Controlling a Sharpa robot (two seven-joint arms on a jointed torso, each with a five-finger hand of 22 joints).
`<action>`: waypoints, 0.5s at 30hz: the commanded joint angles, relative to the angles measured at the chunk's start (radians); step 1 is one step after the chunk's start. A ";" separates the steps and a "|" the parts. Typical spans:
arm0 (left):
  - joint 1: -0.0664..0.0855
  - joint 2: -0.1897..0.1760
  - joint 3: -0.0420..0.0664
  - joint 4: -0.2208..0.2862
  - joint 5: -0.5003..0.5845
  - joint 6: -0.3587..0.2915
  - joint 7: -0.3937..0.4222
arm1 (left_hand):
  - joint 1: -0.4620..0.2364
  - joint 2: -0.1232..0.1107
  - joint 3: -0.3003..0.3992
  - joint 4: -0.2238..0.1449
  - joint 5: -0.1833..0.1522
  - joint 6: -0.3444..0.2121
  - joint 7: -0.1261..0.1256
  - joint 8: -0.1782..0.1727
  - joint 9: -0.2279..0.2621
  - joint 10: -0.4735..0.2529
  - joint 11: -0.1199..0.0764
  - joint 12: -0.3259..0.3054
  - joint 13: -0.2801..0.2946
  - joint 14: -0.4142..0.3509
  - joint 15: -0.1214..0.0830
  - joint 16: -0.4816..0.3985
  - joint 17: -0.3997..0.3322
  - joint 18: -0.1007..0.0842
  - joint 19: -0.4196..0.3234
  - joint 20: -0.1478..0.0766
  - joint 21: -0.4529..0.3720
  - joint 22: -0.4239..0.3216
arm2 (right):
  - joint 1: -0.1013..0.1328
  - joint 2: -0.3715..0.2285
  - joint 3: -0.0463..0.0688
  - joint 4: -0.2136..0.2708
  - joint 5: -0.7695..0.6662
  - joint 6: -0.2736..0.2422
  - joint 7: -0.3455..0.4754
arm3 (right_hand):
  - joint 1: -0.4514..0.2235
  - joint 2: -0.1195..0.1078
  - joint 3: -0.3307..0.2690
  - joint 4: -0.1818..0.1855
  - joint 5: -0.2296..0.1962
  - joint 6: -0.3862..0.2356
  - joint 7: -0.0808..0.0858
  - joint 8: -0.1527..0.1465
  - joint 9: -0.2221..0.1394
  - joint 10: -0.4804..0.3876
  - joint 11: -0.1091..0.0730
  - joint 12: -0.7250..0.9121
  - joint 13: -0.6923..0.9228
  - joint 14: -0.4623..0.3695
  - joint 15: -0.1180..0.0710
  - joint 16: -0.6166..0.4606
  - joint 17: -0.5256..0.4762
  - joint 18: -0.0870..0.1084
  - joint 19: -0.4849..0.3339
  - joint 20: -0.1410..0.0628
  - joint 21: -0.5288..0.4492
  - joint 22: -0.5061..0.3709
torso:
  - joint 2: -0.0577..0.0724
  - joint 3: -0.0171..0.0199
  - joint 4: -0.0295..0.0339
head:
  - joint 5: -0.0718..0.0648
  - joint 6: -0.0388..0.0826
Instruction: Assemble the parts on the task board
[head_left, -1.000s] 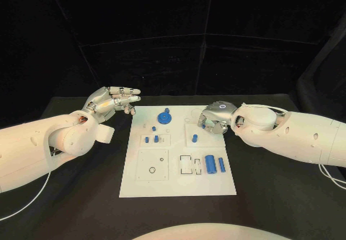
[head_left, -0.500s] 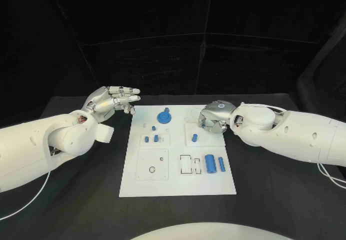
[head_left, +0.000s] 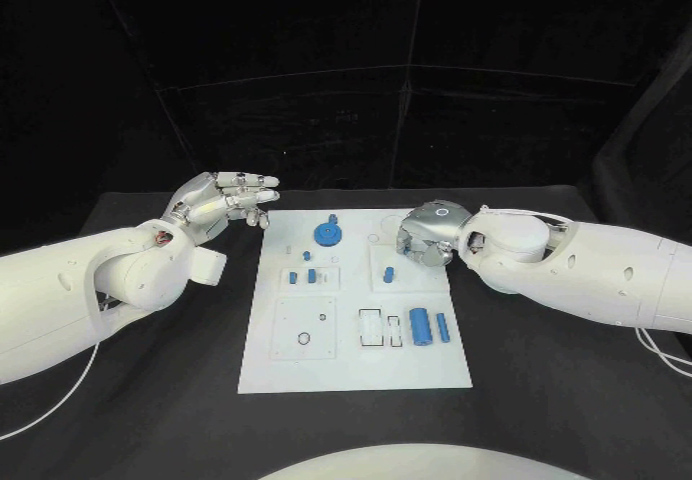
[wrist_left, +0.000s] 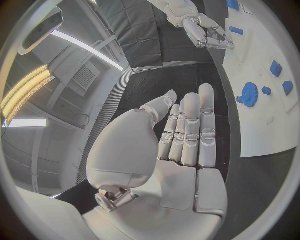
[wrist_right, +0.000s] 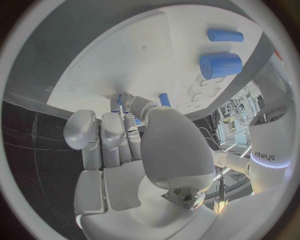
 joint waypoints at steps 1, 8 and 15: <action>0.001 -0.001 0.001 0.000 0.002 0.012 0.003 | 0.001 0.006 -0.006 -0.002 0.003 -0.007 0.004 0.005 -0.002 -0.006 -0.001 0.006 0.002 -0.006 0.001 -0.007 -0.001 0.013 -0.009 0.000 -0.005 -0.001 | 0.001 -0.006 0.000 0.008 -0.015 -0.026 -0.011 | 0.004 0.005 -0.001 -0.006 -0.003 0.002 -0.001 -0.001 0.000 0.019 -0.013 -0.005 -0.001 0.033 -0.003 0.005 0.001 -0.016 0.005 0.003 0.003 0.002 | 0.000 0.0001 -0.0001 | 0.001 0.000; 0.001 -0.001 0.001 -0.001 0.002 0.014 0.002 | 0.003 0.007 -0.006 -0.003 0.003 -0.007 0.004 0.006 -0.001 -0.007 -0.001 0.007 0.002 -0.006 0.001 -0.007 -0.002 0.013 -0.009 0.000 -0.005 -0.002 | 0.001 -0.017 0.000 0.028 0.002 -0.058 -0.004 | 0.006 0.004 0.000 -0.009 0.000 -0.002 0.001 -0.005 -0.001 0.015 -0.011 -0.011 -0.002 0.033 -0.002 0.009 0.003 -0.016 0.004 0.003 0.007 0.005 | -0.001 0.0002 -0.0002 | 0.000 0.002; 0.001 -0.001 0.001 -0.004 0.002 0.014 0.001 | 0.004 0.008 -0.007 -0.003 0.003 -0.007 0.004 0.006 -0.001 -0.008 -0.001 0.008 0.002 -0.007 0.001 -0.007 -0.002 0.014 -0.009 0.000 -0.006 -0.002 | 0.001 -0.039 0.001 0.052 0.025 -0.089 0.000 | 0.009 0.002 0.001 -0.012 0.003 -0.006 0.003 -0.009 -0.002 0.012 -0.009 -0.015 -0.003 0.032 -0.001 0.012 0.005 -0.016 0.004 0.004 0.010 0.009 | -0.001 -0.0005 0.0002 | 0.000 0.004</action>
